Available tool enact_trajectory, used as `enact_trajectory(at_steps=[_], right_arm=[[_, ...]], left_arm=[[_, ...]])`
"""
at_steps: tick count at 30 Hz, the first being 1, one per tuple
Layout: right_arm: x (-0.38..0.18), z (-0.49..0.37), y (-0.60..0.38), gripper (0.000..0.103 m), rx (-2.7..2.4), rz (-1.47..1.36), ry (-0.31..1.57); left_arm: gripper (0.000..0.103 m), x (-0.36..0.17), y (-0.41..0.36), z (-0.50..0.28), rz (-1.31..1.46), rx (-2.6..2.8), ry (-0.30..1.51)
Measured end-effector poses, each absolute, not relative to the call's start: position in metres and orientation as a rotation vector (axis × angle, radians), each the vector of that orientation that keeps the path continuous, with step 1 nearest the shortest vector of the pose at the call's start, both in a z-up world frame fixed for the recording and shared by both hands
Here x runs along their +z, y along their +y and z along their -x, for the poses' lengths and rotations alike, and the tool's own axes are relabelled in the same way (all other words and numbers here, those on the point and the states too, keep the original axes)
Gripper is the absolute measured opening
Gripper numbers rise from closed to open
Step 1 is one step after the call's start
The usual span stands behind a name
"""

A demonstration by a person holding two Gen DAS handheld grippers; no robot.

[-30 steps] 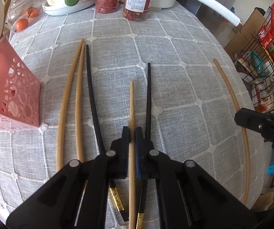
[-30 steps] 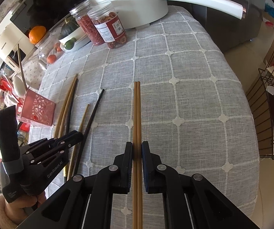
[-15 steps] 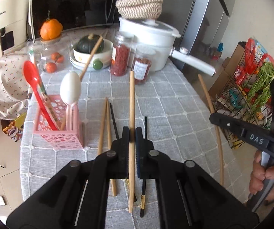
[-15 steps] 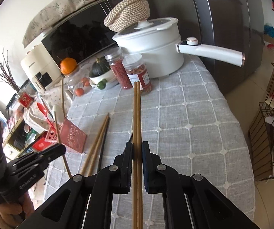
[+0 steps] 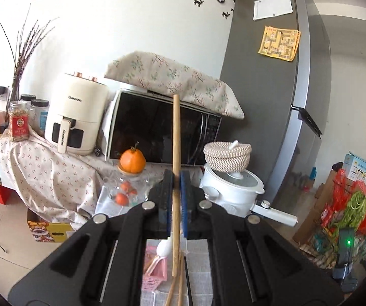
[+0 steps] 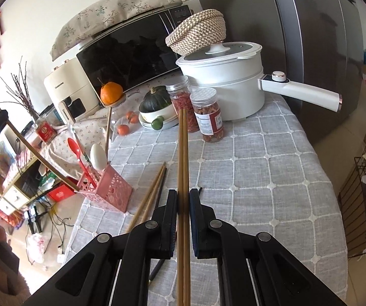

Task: Organize utensils
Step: 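Drop the chopstick into the pink basket with the left tool while the right tool carries the pair toward it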

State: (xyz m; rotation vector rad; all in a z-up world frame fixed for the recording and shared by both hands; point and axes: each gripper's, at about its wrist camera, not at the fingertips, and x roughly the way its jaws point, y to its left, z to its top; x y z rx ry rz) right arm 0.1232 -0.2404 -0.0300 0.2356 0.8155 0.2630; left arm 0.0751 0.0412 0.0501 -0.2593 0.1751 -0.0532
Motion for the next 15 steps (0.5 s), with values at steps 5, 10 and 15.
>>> enact_trajectory(at_steps=[5,10,15], right_arm=[[-0.034,-0.125,-0.238,0.009,0.269,-0.235,0.815],[-0.032,-0.124,-0.235,0.009,0.268,-0.223,0.792],[-0.025,-0.12,-0.234,0.009,0.266,-0.2,0.738]], left_arm=[[0.007,0.027,0.043,-0.092,0.189,0.018,0.166],[0.007,0.006,0.045,-0.106,0.149,0.035,0.193],[0.007,-0.005,0.045,-0.117,0.139,0.012,0.253]])
